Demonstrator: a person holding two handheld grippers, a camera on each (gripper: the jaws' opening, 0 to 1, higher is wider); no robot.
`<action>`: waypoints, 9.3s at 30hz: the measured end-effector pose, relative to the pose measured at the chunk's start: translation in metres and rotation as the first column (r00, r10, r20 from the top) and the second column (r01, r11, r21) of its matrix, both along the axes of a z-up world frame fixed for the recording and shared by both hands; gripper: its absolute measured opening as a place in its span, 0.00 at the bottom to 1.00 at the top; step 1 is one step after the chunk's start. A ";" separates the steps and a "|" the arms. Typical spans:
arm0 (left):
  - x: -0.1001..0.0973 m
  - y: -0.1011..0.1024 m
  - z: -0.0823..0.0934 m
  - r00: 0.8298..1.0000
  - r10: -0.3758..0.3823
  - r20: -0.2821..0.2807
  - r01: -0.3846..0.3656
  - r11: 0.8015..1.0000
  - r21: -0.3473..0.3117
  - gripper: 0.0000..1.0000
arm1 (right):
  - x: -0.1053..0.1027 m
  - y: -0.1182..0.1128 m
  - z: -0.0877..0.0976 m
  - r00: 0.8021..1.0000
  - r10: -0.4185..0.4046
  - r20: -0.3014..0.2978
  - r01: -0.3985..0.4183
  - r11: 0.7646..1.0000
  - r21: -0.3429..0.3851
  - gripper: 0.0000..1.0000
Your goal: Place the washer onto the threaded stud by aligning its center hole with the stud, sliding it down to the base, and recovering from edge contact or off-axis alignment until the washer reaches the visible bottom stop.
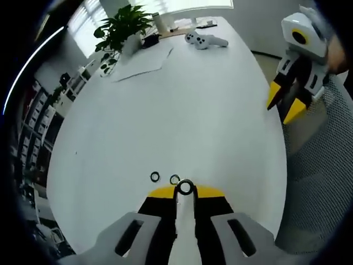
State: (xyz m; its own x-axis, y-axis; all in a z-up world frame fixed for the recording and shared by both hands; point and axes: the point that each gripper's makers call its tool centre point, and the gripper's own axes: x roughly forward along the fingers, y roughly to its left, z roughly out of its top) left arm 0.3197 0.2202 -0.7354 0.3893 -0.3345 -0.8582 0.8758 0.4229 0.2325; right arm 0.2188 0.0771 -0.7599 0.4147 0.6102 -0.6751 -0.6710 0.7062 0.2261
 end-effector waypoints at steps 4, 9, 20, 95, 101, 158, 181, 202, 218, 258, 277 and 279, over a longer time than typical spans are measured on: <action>0.006 0.011 0.007 1.000 0.024 0.015 -0.024 1.000 0.000 0.08 | -0.002 0.001 0.000 1.000 0.008 -0.003 -0.008 1.000 0.002 0.26; 0.011 0.020 0.011 0.999 0.033 0.025 -0.034 0.999 0.014 0.08 | -0.002 0.000 -0.001 1.000 0.008 -0.005 -0.008 1.000 -0.003 0.26; 0.018 0.029 0.010 0.999 0.039 0.017 -0.040 0.998 0.039 0.08 | -0.001 0.000 0.001 1.000 -0.001 -0.001 0.001 1.000 0.004 0.26; 0.020 0.042 -0.037 0.998 0.027 -0.053 -0.024 0.998 0.064 0.15 | -0.003 -0.001 -0.003 1.000 0.011 -0.016 -0.012 1.000 -0.021 0.26; 0.025 0.040 -0.020 0.999 0.049 -0.020 -0.048 0.999 0.023 0.17 | -0.003 -0.001 -0.004 1.000 0.015 -0.017 -0.015 1.000 -0.023 0.26; 0.023 -0.009 -0.050 0.980 -0.049 -0.192 0.055 0.998 0.024 0.22 | -0.003 0.001 -0.002 1.000 0.018 -0.011 -0.018 1.000 -0.006 0.26; 0.024 -0.007 -0.060 0.962 -0.045 -0.271 0.063 0.996 0.057 0.20 | -0.002 0.001 -0.001 1.000 0.013 -0.010 -0.013 1.000 -0.004 0.25; 0.027 -0.013 -0.060 0.952 -0.116 -0.282 0.160 0.977 0.138 0.09 | -0.002 0.001 -0.001 1.000 0.014 -0.007 -0.013 1.000 0.002 0.25; 0.024 -0.007 -0.060 0.957 -0.063 -0.284 0.104 0.986 0.133 0.12 | -0.002 0.001 -0.001 1.000 0.016 -0.008 -0.016 1.000 0.001 0.25; 0.017 0.005 -0.008 0.993 -0.093 -0.070 0.100 0.990 0.102 0.08 | -0.002 0.001 -0.002 1.000 0.012 -0.009 -0.012 1.000 -0.006 0.25; 0.014 0.025 0.016 0.997 -0.061 -0.045 0.066 0.991 0.112 0.08 | -0.003 0.001 -0.002 1.000 0.015 -0.013 -0.015 1.000 -0.009 0.25; 0.013 0.028 0.015 0.997 -0.061 -0.048 0.066 0.990 0.121 0.08 | -0.003 0.001 -0.002 1.000 0.014 -0.013 -0.014 1.000 -0.009 0.25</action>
State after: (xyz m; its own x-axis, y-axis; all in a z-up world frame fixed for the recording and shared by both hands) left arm 0.3329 0.2484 -0.7202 0.3315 -0.2487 -0.9101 0.9106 0.3368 0.2396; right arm 0.2158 0.0779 -0.7617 0.3977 0.6096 -0.6857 -0.6779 0.6989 0.2282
